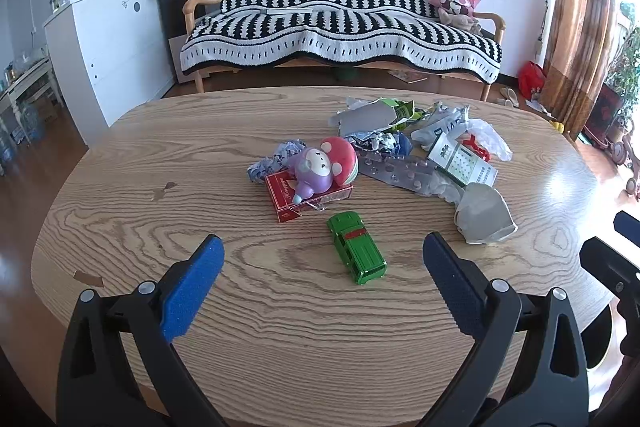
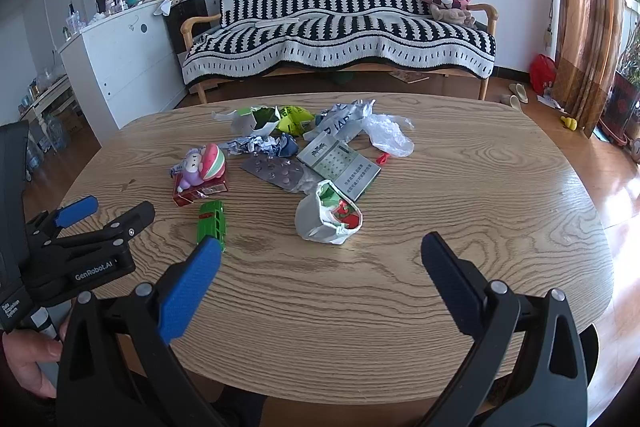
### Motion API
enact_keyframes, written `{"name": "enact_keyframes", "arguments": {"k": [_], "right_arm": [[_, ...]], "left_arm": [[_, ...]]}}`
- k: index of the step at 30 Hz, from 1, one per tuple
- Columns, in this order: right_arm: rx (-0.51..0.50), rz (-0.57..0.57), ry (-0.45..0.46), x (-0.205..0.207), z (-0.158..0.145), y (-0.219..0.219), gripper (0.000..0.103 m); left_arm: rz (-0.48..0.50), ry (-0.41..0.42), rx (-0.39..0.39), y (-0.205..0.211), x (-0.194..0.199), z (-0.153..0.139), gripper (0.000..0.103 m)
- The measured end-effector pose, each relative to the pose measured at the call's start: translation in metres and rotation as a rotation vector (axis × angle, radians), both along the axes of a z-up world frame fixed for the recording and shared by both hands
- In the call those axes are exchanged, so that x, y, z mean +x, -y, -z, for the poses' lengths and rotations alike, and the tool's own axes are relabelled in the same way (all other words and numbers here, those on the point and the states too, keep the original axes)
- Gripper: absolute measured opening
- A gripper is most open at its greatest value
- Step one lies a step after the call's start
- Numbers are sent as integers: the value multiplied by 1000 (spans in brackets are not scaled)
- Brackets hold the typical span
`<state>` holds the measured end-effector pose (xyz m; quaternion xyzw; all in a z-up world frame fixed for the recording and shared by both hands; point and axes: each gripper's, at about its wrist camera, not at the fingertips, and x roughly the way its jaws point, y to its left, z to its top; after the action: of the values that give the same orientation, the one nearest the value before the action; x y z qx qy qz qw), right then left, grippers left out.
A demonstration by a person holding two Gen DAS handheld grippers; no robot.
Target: Collect trash
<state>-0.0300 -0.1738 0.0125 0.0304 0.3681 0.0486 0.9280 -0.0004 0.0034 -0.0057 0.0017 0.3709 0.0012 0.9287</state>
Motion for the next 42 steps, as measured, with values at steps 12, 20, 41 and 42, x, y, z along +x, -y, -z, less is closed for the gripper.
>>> {"name": "enact_keyframes", "arguments": {"k": [12,20,41,42], "right_arm": [[-1,1,3,-1,0,-1,97],[-1,0,2,-1,0,-1,97],[-2,1,0,-1,0,-1,97],[-3,2,0,0,0,-1,97]], "left_arm": [[0,-1,-2,-1,0,0,97],[-3,0,-4,1,0,0,97],[5,-10,-8,3,1,2,97],[10,-12,-11,2,2,2,97]]}}
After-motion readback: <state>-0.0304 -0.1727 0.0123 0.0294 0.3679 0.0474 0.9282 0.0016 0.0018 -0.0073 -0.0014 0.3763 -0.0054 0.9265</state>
